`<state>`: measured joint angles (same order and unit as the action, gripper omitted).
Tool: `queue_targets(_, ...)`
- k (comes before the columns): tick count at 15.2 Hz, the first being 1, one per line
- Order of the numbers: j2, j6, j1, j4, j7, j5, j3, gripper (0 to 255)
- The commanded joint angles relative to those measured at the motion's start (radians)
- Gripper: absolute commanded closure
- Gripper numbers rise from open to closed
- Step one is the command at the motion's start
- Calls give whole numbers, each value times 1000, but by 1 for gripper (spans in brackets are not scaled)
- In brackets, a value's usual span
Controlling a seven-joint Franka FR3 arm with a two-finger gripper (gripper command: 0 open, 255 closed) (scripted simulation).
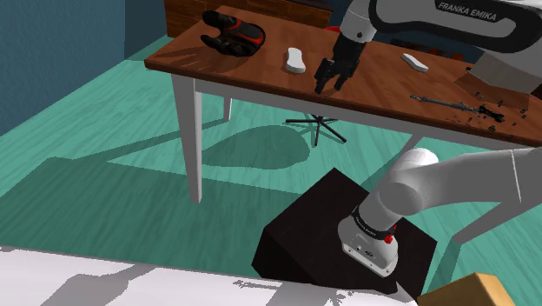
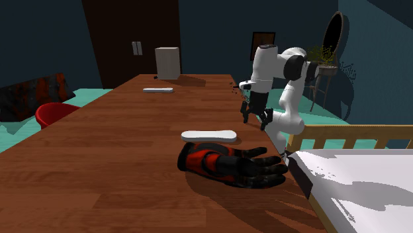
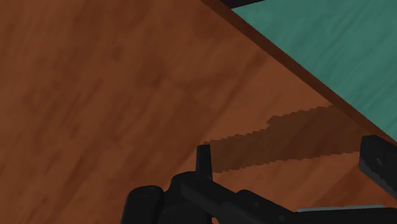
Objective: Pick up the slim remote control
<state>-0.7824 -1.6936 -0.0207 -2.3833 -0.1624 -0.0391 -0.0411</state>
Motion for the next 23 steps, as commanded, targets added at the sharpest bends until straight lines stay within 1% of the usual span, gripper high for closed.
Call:
queue_targets(1,0,0,0,0,0,0,0,0)
queue_targets(5,184,-4,35,160,-102,15,9,0)
queue_targets(10,401,26,76,383,-222,27,7,0)
queue_targets(15,614,90,111,635,-332,40,-13,0)
queue_targets(19,790,167,138,868,-412,58,-40,0)
queue_targets(20,795,169,139,874,-414,59,-41,0)
queue_targets(23,781,124,139,816,-414,58,-40,0)
